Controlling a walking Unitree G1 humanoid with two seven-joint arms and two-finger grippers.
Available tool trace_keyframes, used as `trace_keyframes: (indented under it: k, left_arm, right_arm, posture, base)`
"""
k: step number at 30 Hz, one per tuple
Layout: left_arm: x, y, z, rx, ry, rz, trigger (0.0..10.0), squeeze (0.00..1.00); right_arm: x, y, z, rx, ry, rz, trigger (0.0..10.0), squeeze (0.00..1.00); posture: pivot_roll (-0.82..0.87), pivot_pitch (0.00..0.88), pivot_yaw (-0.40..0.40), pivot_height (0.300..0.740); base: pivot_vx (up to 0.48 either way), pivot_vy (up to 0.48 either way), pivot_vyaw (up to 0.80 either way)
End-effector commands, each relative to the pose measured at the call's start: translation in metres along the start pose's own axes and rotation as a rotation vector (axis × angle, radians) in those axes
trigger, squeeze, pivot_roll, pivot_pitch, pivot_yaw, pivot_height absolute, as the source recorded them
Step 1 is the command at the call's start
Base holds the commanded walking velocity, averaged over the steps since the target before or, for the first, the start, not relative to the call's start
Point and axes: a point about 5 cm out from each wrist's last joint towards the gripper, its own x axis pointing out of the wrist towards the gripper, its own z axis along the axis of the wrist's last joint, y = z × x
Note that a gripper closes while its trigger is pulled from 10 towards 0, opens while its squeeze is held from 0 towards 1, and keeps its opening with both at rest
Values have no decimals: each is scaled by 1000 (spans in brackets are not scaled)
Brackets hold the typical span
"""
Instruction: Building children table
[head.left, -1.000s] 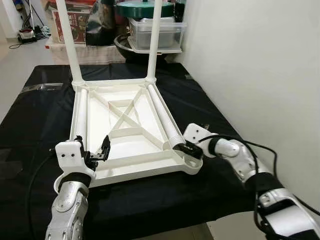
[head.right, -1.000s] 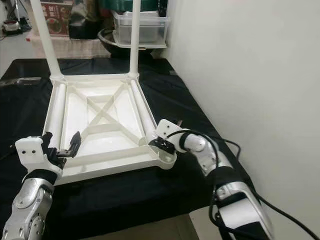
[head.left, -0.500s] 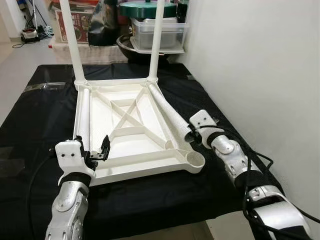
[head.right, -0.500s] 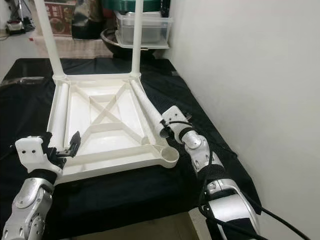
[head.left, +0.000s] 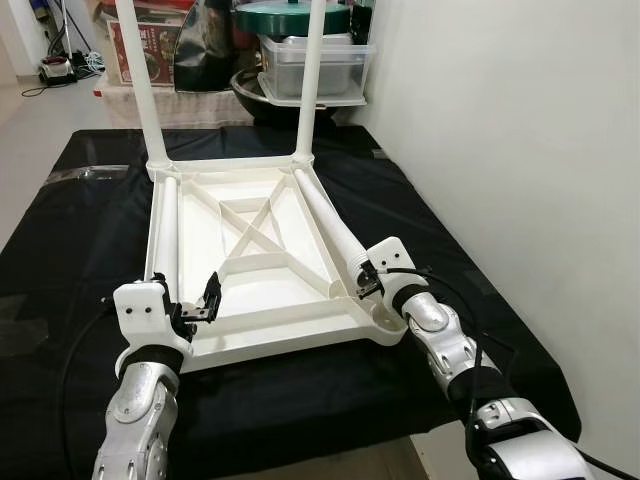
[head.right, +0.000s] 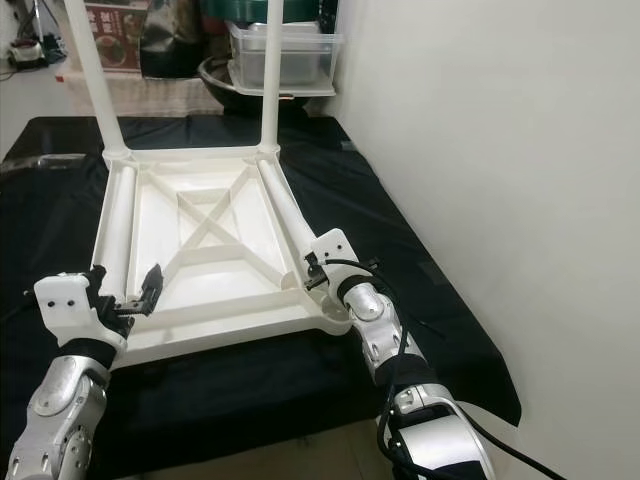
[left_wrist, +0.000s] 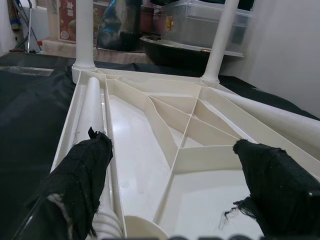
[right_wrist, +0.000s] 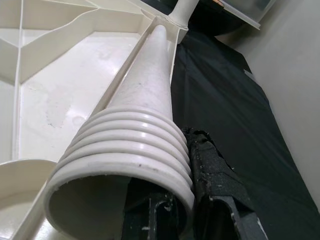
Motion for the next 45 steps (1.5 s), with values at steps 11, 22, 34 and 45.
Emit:
trace_keyframes:
  k: [11, 22, 34, 45]
  left_arm:
    - [-2, 0, 0, 49, 6, 1, 10000, 0]
    - [9, -14, 31, -387, -91, -71, 10000, 0]
    - [7, -55, 27, -891, -53, -323, 10000, 0]
    - [15, -48, 33, -1039, -73, -306, 10000, 0]
  right_arm:
    - [-13, -50, 39, 113, -236, -66, 0, 0]
    - [-47, -41, 51, 462, -432, 289, 0, 0]
    - [-66, 24, 37, 845, -361, 913, 0, 0]
    - [-83, 25, 32, 949, -370, 1040, 0, 0]
  posture:
    - [17, 0, -70, 740]
    - [2, 0, -61, 740]
    - [26, 0, -79, 740]
    - [22, 0, -70, 740]
  base:
    - [0, 0, 0]
    - [0, 0, 0]
    - [0, 0, 0]
    - [0, 0, 0]
